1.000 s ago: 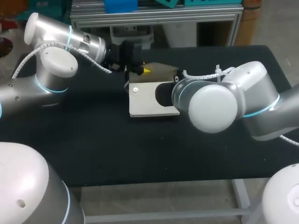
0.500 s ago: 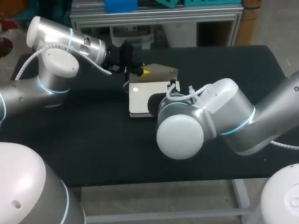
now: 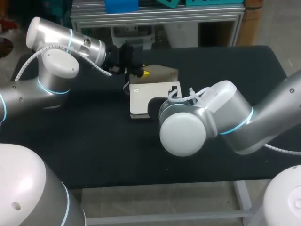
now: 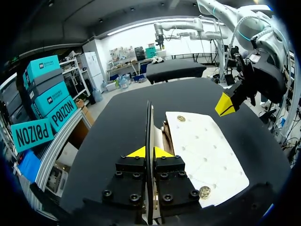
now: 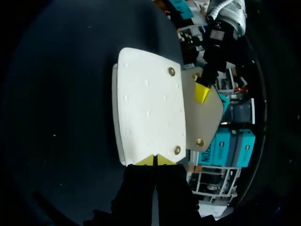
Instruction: Pick up the bag, open it, inspect its contents, close it, and place it on the opposite side
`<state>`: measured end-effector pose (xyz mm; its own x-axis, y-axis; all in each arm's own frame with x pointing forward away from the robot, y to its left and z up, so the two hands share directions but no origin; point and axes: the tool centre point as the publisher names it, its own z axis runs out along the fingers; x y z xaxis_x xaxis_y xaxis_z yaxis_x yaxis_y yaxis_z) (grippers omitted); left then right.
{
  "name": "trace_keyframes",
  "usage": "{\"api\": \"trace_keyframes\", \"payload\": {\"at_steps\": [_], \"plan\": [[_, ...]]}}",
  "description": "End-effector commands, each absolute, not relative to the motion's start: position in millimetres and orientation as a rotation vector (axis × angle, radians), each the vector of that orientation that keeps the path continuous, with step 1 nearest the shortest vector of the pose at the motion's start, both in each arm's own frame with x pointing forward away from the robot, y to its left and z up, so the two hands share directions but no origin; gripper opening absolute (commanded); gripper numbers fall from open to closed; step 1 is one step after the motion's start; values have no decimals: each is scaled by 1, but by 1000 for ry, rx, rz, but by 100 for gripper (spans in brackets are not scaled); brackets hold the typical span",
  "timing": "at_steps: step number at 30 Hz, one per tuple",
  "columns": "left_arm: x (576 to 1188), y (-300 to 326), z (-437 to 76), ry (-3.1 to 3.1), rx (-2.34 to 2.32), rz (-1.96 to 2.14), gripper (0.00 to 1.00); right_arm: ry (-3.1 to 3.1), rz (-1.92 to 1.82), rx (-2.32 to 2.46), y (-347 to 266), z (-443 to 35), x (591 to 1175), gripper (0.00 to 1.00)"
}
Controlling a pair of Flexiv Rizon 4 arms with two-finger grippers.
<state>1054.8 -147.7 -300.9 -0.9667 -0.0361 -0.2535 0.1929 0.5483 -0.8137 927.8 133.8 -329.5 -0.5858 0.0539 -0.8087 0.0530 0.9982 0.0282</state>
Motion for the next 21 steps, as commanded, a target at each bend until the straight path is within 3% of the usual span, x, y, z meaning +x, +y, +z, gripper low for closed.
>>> {"api": "trace_keyframes", "payload": {"at_steps": [1, 15, 16, 21], "plan": [[1061, -151, -306, 2551, 130, -1389, 0, 1973, 121, 5, 124, -337, 929, 0], [1076, -152, -316, 2611, 115, -1369, 0, 1951, 269, -64, 125, -358, 926, 1], [1077, -153, -317, 2614, 113, -1369, 0, 1945, 273, -73, 126, -359, 926, 17], [1077, -153, -320, 2624, 118, -1367, 0, 1925, 275, -83, 127, -362, 927, 33]]}}
